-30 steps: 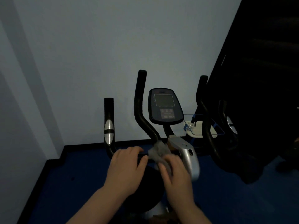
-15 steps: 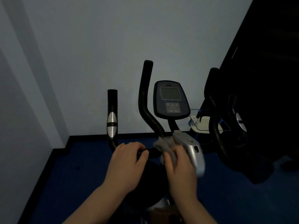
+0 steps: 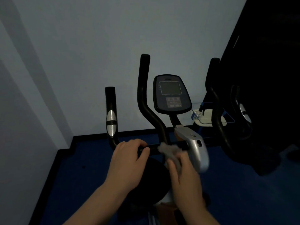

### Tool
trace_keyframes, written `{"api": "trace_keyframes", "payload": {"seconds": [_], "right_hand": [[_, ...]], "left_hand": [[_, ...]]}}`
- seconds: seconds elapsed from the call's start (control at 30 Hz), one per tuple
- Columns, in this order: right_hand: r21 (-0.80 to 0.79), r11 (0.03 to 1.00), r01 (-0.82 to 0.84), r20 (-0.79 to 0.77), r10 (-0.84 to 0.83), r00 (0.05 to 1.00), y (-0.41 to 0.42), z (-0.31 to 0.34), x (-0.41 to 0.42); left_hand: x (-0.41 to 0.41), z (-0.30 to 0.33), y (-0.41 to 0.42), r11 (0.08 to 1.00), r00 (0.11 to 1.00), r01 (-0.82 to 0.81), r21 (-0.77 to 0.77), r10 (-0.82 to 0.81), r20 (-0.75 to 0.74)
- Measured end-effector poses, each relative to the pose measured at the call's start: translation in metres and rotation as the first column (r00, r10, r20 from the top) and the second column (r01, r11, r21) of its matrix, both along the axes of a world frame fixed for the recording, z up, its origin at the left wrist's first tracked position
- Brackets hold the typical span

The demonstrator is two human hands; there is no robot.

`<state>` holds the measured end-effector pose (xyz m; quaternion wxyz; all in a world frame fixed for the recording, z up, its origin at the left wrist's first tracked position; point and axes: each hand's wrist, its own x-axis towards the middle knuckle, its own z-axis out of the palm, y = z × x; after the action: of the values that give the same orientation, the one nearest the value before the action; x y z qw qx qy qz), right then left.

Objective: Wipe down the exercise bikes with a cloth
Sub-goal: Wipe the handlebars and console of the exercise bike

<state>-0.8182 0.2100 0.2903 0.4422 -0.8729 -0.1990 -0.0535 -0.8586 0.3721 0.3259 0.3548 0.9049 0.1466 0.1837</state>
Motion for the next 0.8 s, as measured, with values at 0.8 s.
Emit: {"api": "trace_keyframes", "payload": {"seconds": [0.8], "right_hand": [[-0.008, 1.000, 0.026, 0.234, -0.023, 0.972, 0.024, 0.024, 0.052]], "left_hand": [[-0.002, 0.001, 0.001, 0.999, 0.999, 0.033, -0.028, -0.033, -0.016]]}}
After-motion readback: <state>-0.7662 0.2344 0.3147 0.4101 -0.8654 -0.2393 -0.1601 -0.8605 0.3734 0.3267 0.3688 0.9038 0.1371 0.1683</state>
